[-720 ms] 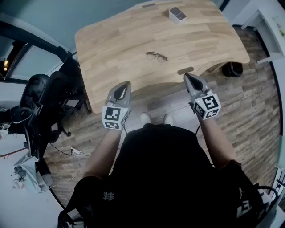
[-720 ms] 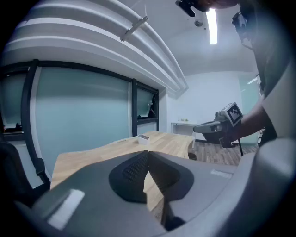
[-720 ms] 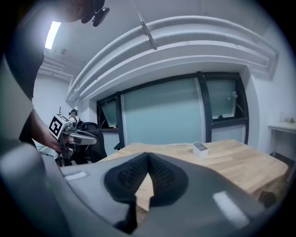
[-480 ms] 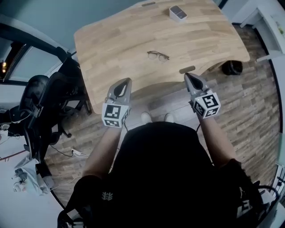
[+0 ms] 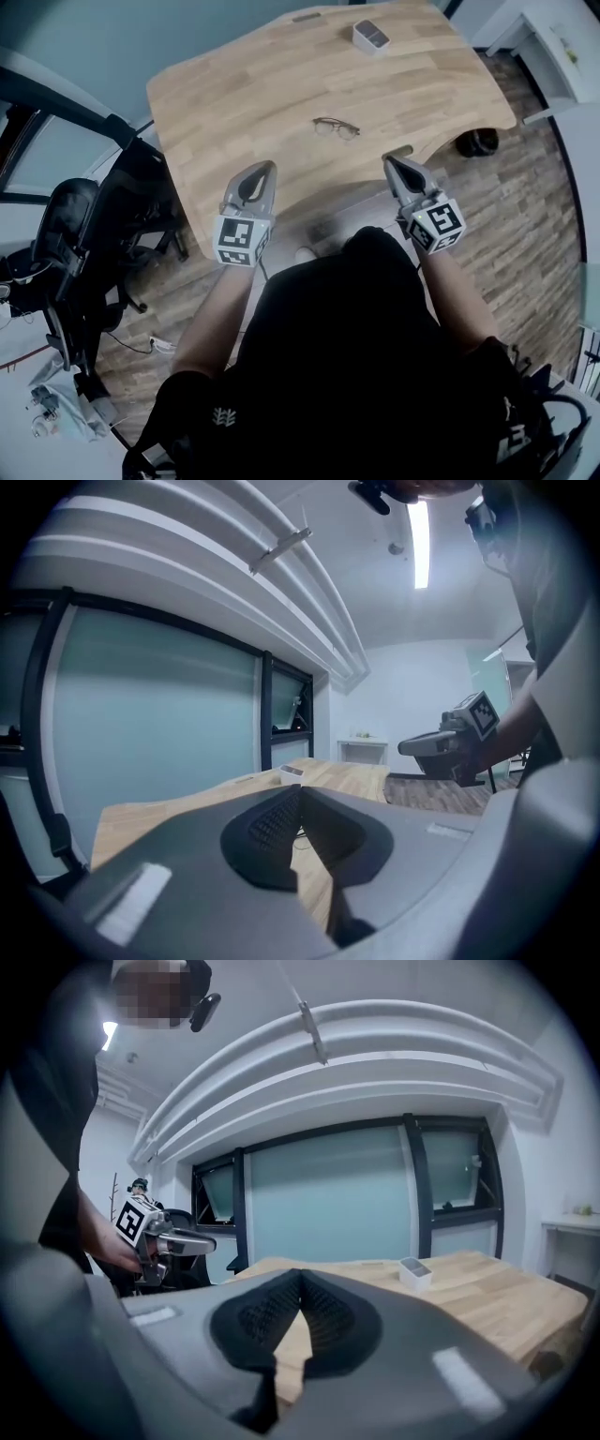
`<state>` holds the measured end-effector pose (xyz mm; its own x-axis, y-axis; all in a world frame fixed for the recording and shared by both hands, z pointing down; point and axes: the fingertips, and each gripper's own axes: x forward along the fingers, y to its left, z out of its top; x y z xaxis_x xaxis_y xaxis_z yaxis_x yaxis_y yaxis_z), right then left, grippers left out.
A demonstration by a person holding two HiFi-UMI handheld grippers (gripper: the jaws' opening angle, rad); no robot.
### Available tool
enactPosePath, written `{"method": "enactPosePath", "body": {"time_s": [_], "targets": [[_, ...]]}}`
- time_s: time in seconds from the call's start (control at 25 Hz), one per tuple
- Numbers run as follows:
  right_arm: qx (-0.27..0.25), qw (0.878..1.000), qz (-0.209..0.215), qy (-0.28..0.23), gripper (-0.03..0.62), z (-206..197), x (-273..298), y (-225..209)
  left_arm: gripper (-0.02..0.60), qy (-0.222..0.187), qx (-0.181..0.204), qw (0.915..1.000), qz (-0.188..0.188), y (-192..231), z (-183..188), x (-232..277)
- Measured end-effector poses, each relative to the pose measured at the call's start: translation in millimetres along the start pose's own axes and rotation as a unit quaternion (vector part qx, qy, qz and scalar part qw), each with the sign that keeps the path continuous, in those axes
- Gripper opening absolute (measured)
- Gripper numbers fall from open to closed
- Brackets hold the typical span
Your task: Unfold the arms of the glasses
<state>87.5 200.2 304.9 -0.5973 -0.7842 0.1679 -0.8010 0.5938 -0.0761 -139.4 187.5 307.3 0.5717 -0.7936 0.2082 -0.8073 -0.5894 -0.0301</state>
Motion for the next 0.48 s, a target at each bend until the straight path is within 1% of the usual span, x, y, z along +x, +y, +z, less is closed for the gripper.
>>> {"method": "enactPosePath", "body": {"time_s": [0.08,0.2,0.32,0.48], "targets": [[0.007,1.0,-0.007,0.016,0.002,-5.3,4.8,-3.0,0.006,0.006,-0.007,0.9999,-0.005,3.9,-3.1,4.8],[0.014,0.999,-0.012,0.034,0.002,-13.5,10.5,-16.8,0.006,0.01,-0.004,0.9998,-0.016,3.9,-6.4,16.9],[0.018,0.999,-0.006,0.047,0.002,-21.4,27.7,-34.6,0.006,0.014,-0.007,0.9999,0.005,17.9,-10.4,32.3],[0.03,0.998,0.018,0.058,0.002,-27.9,58.7,-54.0,0.006,0.024,-0.011,0.9994,0.023,29.6,-10.3,50.8]]}}
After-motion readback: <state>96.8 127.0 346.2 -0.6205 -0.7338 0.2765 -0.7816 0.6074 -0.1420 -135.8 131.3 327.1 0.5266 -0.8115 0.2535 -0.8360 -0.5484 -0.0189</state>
